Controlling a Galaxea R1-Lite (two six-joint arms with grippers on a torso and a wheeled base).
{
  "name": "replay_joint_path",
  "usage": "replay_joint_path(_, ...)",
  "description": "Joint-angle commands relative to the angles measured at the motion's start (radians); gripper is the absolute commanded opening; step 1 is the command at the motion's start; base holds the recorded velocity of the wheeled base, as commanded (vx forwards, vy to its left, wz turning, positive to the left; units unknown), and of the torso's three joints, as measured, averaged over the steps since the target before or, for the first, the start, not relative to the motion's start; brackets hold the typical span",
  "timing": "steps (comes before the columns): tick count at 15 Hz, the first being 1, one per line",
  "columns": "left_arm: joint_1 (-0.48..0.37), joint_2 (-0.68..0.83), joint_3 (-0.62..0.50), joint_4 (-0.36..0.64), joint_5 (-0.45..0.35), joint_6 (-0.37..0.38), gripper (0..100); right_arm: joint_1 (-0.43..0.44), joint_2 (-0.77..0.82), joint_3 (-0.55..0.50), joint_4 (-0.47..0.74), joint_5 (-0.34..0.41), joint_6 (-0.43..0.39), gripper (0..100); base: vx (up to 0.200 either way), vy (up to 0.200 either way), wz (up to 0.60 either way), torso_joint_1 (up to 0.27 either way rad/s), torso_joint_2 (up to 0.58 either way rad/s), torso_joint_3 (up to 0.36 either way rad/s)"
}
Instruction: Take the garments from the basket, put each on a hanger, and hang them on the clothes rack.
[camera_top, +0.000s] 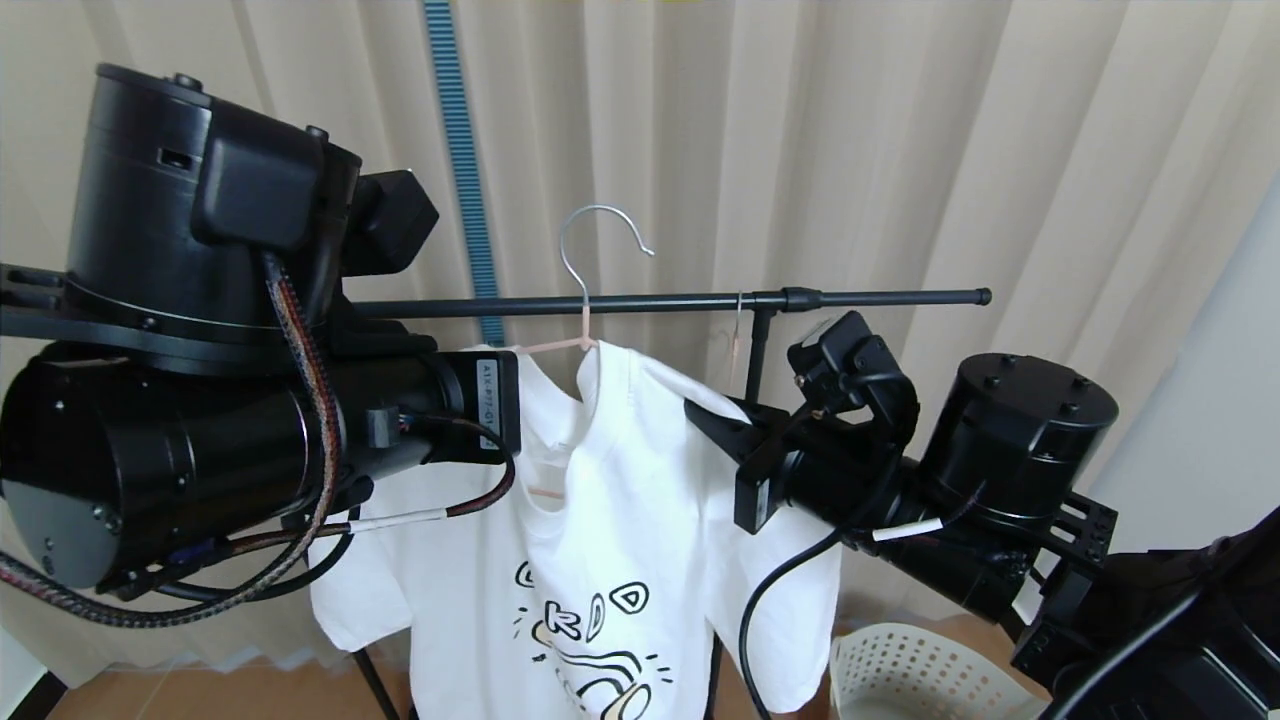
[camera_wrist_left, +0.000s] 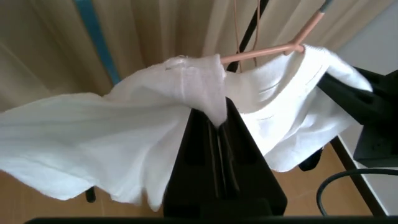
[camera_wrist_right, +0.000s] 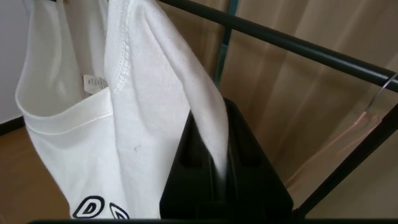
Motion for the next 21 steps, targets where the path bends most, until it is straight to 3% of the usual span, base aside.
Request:
replay_joint_path(1, -0.013, 0.0, -0.006, 0.0, -0.002, -0.001, 0, 0.012, 0.014, -0.006, -0.001, -0.015, 0.01, 0, 0.0, 0.0, 0.0, 0.0, 0.0, 0.0)
replay_joint_path(6, -0.02, 0.015, -0.007, -0.008, -0.006, -0.007, 0, 0.021, 0.04, 0.004, -0.09, -0.035, 0.071, 0, 0.0, 0.0, 0.0, 0.0, 0.0, 0.0)
replay_joint_path(17, -0.019, 0.047, -0.003, -0.009, -0.002, -0.008, 0, 0.021, 0.008, 0.005, -0.097, -0.033, 0.096, 0, 0.0, 0.0, 0.0, 0.0, 0.0, 0.0)
replay_joint_path(18, -0.019, 0.05, -0.003, -0.009, 0.0, -0.008, 100, 0.021, 0.003, 0.005, -0.097, -0.032, 0.097, 0, 0.0, 0.0, 0.0, 0.0, 0.0, 0.0)
replay_joint_path(21, -0.028, 0.043, 0.002, -0.008, 0.0, -0.005, 100, 0.021, 0.0, 0.004, -0.097, -0.032, 0.096, 0, 0.0, 0.0, 0.0, 0.0, 0.0, 0.0)
